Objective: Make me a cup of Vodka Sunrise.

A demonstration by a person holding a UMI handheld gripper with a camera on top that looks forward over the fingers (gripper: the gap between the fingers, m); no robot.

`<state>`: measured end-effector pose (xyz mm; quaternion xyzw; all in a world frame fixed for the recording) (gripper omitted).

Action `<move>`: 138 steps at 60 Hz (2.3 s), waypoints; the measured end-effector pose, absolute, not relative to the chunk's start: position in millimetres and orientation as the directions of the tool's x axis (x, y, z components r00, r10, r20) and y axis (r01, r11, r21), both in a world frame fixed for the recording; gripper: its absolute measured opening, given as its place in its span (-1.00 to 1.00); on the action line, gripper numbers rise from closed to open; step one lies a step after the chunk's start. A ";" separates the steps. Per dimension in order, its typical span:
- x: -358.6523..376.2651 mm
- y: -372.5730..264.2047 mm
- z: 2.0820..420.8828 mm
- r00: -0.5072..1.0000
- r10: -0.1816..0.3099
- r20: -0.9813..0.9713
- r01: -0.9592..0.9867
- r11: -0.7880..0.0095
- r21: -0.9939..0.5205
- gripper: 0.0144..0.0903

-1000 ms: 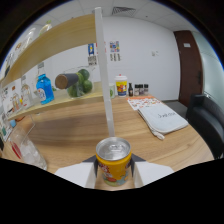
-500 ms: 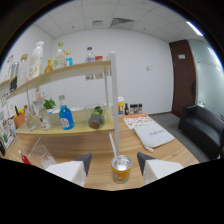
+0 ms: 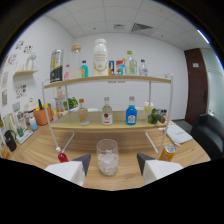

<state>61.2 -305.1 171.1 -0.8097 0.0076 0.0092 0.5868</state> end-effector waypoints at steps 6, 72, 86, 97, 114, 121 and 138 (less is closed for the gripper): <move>31.7 -293.2 189.4 0.999 0.014 -0.043 -0.037 -0.286 -0.957 0.88; -63.1 -125.8 227.9 0.996 0.086 -0.029 -0.006 -0.256 -0.967 -0.43; -60.7 -177.4 212.8 0.992 0.068 -0.103 -0.082 -0.261 -0.962 -0.44; -56.3 -193.8 136.7 0.993 0.030 -0.117 -0.098 -0.359 -0.928 -0.44; -52.7 -183.7 55.4 0.998 -0.003 -0.070 -0.063 -0.478 -0.876 -0.44; -53.7 -181.1 39.4 0.998 -0.006 -0.062 -0.057 -0.512 -0.857 -0.44; -58.9 -185.6 16.7 0.999 0.014 -0.047 -0.031 -0.558 -0.829 -0.41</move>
